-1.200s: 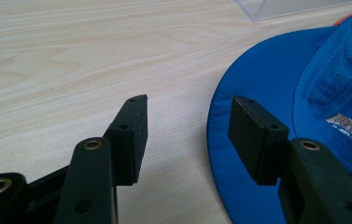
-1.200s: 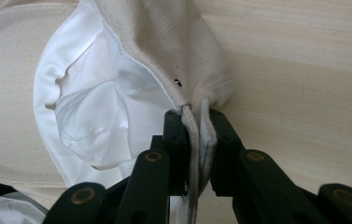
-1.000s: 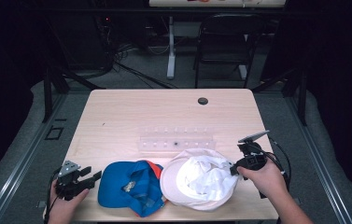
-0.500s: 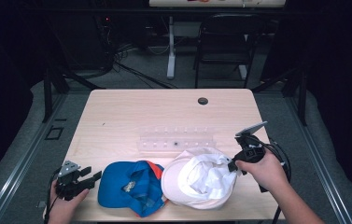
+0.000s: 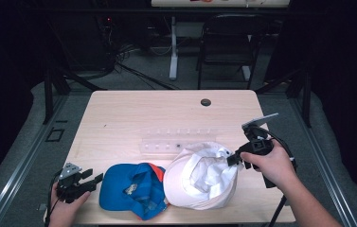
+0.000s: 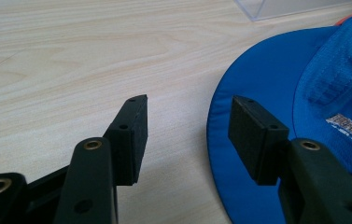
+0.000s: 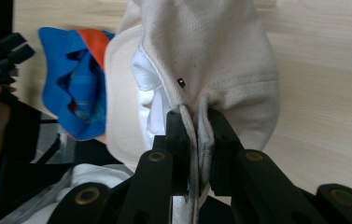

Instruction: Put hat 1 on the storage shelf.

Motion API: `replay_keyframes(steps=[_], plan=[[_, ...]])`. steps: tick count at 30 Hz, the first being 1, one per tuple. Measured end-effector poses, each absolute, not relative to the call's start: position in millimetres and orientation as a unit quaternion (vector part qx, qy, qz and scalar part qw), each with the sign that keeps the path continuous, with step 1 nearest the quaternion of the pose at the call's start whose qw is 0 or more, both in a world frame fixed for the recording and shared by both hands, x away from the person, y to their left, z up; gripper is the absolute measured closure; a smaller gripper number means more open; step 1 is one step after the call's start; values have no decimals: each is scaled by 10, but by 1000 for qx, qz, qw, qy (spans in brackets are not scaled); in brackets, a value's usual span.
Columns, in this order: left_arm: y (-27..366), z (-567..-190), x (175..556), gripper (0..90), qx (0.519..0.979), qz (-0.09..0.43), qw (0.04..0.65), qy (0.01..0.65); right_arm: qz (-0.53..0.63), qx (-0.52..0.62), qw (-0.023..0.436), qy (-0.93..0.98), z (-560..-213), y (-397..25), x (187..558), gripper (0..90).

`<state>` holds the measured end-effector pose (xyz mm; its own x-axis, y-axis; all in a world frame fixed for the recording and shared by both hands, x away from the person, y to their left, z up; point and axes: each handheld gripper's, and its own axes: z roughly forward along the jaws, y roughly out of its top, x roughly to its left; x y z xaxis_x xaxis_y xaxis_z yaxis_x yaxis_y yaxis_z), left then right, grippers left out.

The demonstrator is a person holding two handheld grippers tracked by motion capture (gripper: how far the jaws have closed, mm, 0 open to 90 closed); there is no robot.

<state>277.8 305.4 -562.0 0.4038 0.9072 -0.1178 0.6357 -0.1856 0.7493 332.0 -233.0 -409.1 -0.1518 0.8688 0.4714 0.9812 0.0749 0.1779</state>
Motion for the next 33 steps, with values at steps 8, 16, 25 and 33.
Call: replay_keyframes(steps=[8, 16, 25, 33], plan=[[3057, -5619, 2776, 481, 748, 181, 377, 515, -260, -632, 191, -705, -4022, -2373, 3363, 815], [3051, -5618, 2776, 481, 748, 183, 378, 514, -295, -629, 246, -676, -3951, -2442, 3376, 816], [3053, -5615, 2772, 480, 746, 184, 379, 515, -345, -624, 297, -634, -3939, -2525, 3368, 816], [3052, -5614, 2773, 481, 748, 183, 379, 514, -388, -624, 314, -601, -3870, -2583, 3354, 815]])
